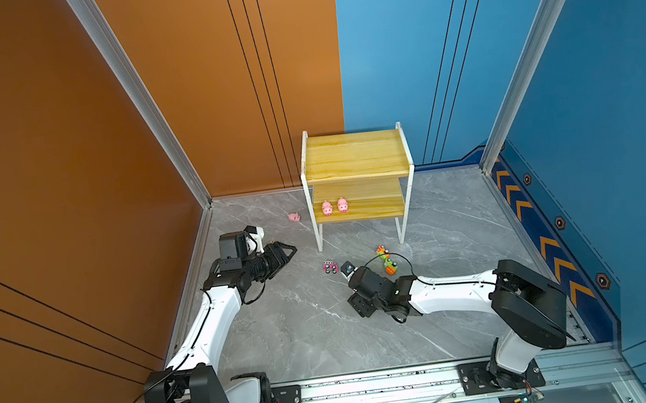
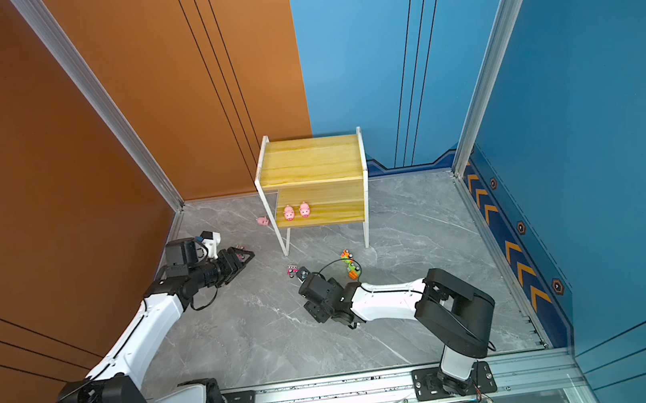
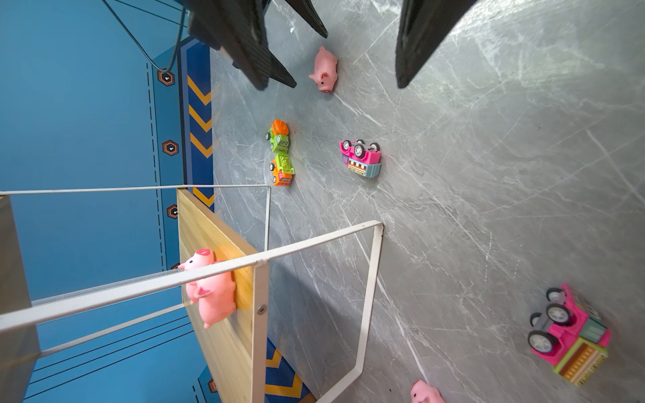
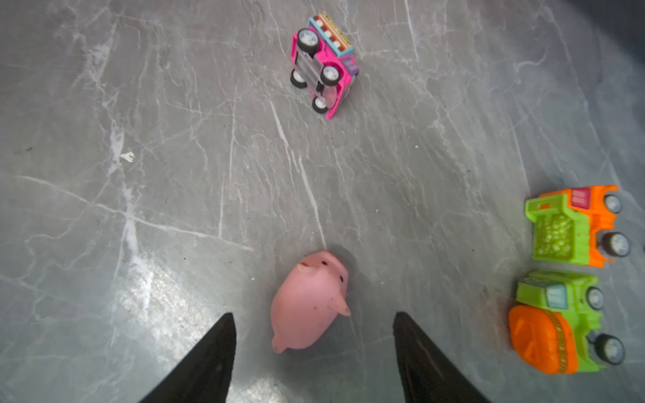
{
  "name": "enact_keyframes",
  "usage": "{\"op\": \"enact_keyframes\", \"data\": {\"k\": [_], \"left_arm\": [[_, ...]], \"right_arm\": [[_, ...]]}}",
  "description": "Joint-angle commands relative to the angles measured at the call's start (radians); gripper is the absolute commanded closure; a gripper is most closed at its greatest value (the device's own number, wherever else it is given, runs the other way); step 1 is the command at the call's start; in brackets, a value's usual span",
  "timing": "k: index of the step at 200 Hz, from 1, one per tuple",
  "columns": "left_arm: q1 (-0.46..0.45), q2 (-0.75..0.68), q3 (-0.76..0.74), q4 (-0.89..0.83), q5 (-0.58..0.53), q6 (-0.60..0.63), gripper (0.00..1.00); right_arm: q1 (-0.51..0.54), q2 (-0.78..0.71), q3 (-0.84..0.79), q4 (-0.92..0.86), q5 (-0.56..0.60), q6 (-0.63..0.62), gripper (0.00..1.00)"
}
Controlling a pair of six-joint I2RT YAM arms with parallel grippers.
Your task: Place and organize the plastic toys onto the shelf
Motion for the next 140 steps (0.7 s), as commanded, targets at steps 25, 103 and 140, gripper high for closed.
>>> {"op": "enact_keyframes", "data": {"k": [25, 103, 140], "left_arm": [[0.006, -0.003, -0.014, 0.008, -0.016, 0.02, 0.41], [0.006, 0.0, -0.017, 0.009, -0.019, 0.019, 0.41], [0.003, 0.005, -0.017, 0.009, -0.02, 0.021, 0.41]], "right_arm": [[-0.017, 0.043, 0.03, -0.033, 0.044, 0.077, 0.27], [-0.042, 0.047, 0.0, -0.047, 0.035, 0.09, 0.27], [-0.047, 0.015, -0.04, -0.047, 0.031, 0.095, 0.27]]}}
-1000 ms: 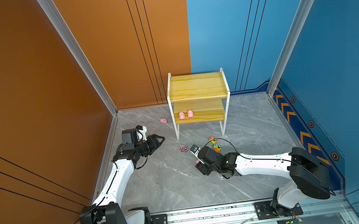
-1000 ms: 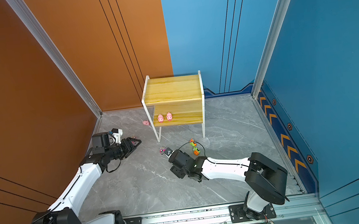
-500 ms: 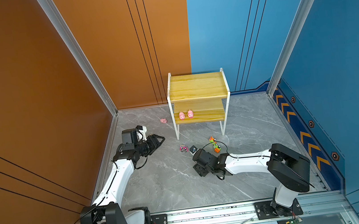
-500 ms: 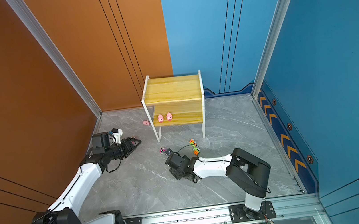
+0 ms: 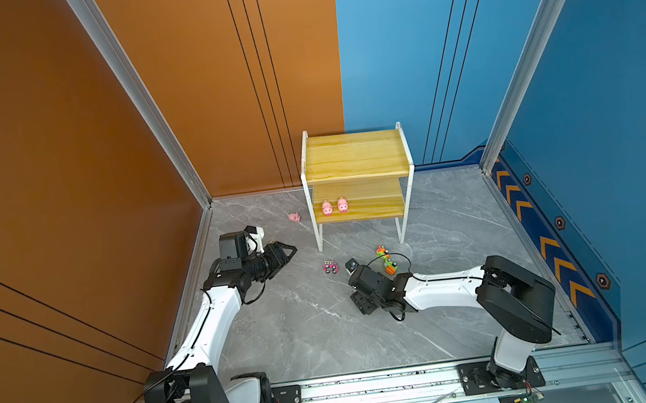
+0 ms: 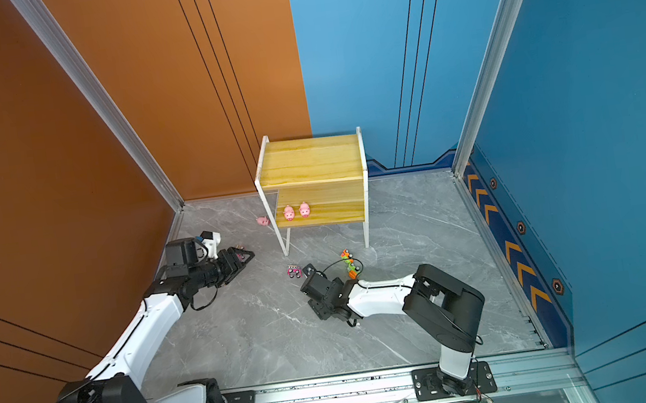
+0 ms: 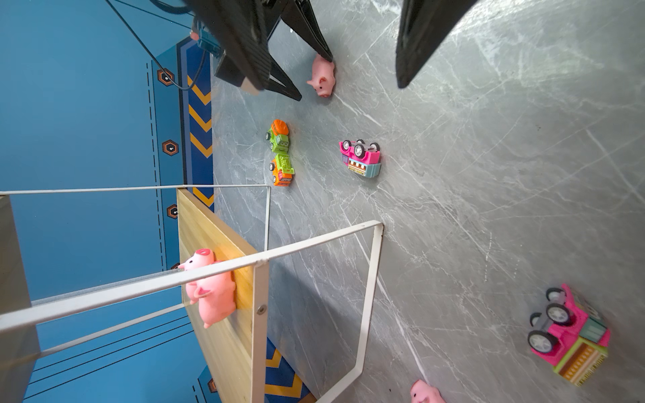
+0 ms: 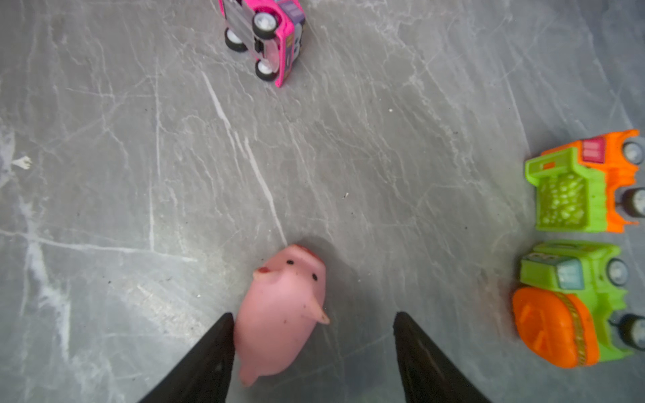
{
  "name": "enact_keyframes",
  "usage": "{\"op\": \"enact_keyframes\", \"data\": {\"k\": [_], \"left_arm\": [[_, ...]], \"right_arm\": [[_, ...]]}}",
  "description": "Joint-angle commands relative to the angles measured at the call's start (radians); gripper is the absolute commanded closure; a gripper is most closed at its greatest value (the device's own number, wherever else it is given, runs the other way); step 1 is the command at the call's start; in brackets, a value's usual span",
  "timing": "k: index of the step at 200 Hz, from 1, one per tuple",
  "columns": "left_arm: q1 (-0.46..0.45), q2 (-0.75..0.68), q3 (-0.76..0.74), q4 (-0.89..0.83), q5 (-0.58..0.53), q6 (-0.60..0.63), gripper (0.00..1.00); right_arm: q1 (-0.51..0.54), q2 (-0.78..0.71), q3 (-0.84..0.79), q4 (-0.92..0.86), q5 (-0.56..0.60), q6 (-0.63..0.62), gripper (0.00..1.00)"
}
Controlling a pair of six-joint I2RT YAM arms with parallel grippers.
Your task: Place and organize the plastic toys onto the shelf
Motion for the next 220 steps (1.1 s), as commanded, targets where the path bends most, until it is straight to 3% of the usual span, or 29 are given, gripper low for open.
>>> {"op": "enact_keyframes", "data": {"k": [1, 115, 220], "left_arm": [[0.003, 0.005, -0.016, 0.008, -0.019, 0.02, 0.41], [-0.015, 0.016, -0.018, 0.009, -0.035, 0.02, 0.41], [-0.015, 0.025, -0.014, 0.008, -0.036, 0.024, 0.41]], "right_arm": [[-0.007, -0.03, -0.036, -0.036, 0.014, 0.026, 0.27], [-0.082, -0.03, -0.056, -0.006, 0.001, 0.046, 0.28], [-0.129, 0.062, 0.055, 0.018, -0.015, 0.06, 0.28]]}}
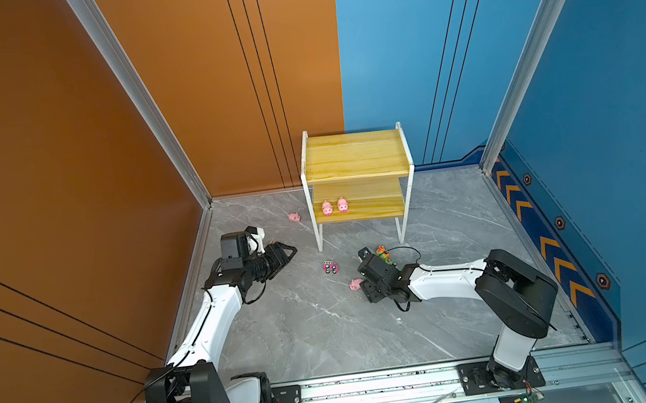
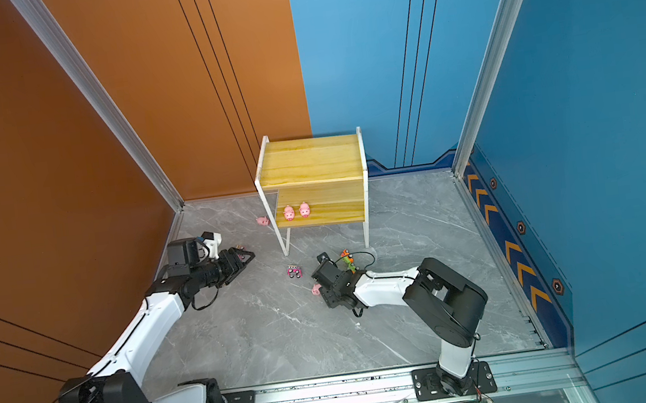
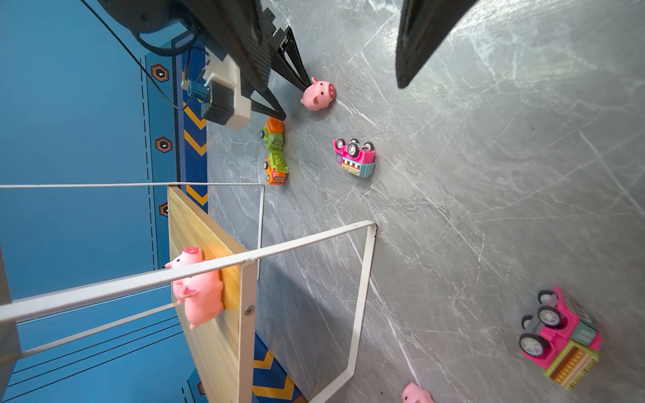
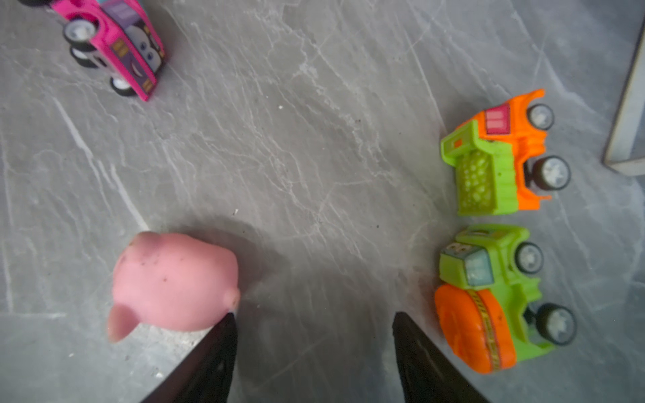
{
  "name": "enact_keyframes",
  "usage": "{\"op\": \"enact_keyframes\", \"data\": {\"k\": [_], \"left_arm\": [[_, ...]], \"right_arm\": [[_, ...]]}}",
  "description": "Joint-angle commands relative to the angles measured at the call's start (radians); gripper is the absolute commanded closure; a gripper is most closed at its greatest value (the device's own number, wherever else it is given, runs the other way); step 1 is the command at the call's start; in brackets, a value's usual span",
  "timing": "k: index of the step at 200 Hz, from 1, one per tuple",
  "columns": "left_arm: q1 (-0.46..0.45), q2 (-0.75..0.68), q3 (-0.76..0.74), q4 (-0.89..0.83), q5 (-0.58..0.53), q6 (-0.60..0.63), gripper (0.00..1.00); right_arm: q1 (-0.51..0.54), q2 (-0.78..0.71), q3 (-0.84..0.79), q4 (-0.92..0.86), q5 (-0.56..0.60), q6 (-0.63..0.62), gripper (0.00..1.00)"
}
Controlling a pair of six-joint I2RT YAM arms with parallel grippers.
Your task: Place and organize the plastic toys onto the shelf
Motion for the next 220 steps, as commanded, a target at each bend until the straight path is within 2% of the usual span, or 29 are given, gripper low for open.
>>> {"op": "enact_keyframes", "data": {"k": [1, 68, 137, 188, 220], "left_arm": [[-0.007, 0.009, -0.014, 0.008, -0.017, 0.024, 0.41], [-0.006, 0.013, -0.014, 0.009, -0.015, 0.027, 0.41], [-0.006, 0.008, -0.016, 0.008, -0.016, 0.032, 0.41], [-0.004, 0.002, -0.018, 0.009, -0.015, 0.034, 0.41], [-0.004, 0.003, -0.018, 0.007, -0.013, 0.036, 0.41]], "right_arm": [[-0.01, 0.04, 0.046, 0.013, -0.013, 0.019, 0.29], [-0.026, 0.118, 0.097, 0.096, -0.069, -0.013, 0.28], [-0.029, 0.189, 0.127, 0.213, -0.202, -0.129, 0.24], [-0.025, 0.194, 0.117, 0.266, -0.288, -0.208, 0.22], [-0.027, 0.184, 0.104, 0.298, -0.3, -0.237, 0.21]]}}
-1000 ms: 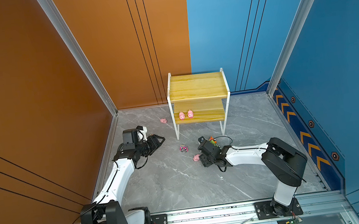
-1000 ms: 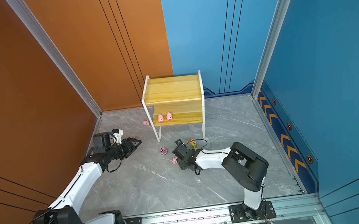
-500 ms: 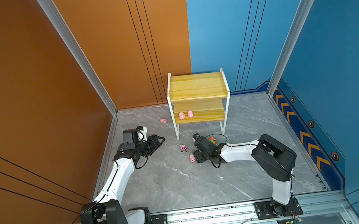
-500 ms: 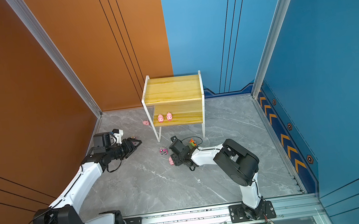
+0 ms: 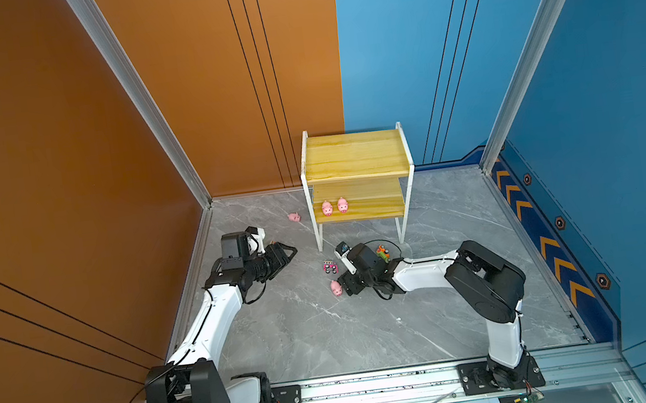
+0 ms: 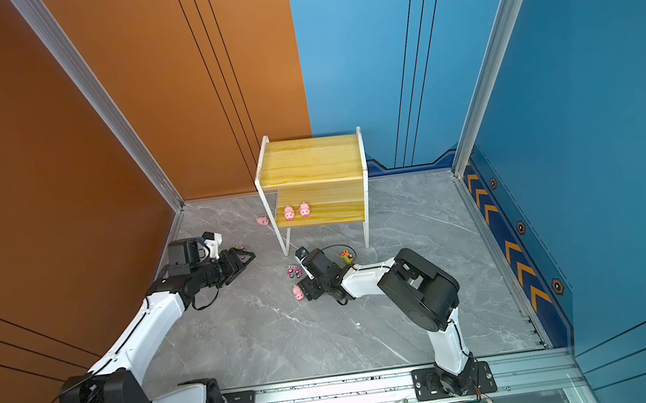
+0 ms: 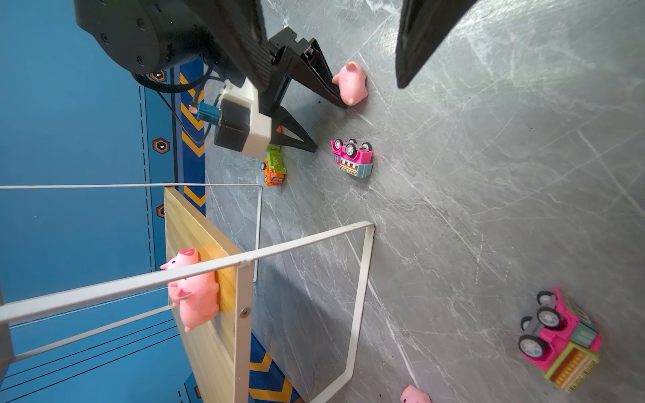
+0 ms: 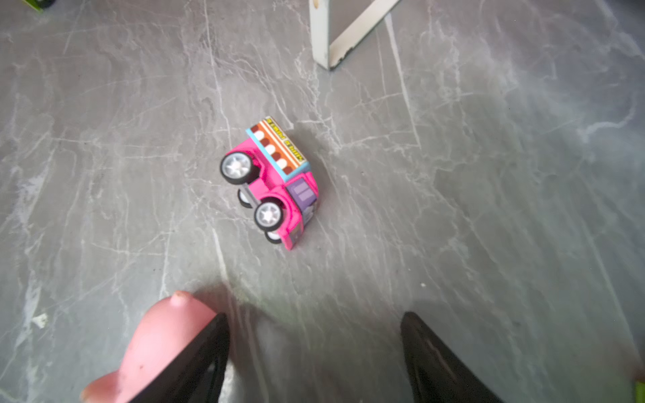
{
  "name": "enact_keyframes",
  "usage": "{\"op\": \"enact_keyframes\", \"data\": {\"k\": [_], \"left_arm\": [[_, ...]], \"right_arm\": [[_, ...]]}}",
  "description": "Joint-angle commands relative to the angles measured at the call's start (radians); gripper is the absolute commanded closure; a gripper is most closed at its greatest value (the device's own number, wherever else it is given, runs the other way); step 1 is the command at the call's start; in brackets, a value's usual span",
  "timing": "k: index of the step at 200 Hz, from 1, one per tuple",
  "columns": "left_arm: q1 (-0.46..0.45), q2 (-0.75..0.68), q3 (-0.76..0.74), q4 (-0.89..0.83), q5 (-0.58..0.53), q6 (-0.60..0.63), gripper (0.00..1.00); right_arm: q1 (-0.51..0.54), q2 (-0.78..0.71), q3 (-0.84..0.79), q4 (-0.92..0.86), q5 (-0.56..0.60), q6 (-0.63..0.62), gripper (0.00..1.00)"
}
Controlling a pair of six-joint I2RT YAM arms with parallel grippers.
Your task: Place and organize the plastic toys onto the shelf
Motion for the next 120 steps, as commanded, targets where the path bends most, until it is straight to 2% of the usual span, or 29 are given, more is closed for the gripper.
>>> {"op": "enact_keyframes", "data": {"k": [1, 46, 73, 120], "left_arm": [[-0.004, -0.003, -0.017, 0.007, -0.013, 0.029, 0.41], [-0.003, -0.013, -0.019, 0.008, -0.013, 0.033, 0.41], [-0.006, -0.025, -0.024, 0.008, -0.021, 0.037, 0.41], [-0.016, -0.061, -0.031, 0.008, -0.011, 0.03, 0.41]], "right_arm": [[-0.001, 0.013, -0.012, 0.024, -0.045, -0.045, 0.21], [-0.009, -0.091, -0.085, 0.08, 0.041, -0.06, 0.21], [0.001, -0.189, -0.16, 0.163, 0.121, -0.006, 0.22], [0.131, -0.281, -0.28, 0.379, 0.313, 0.115, 0.23]]}}
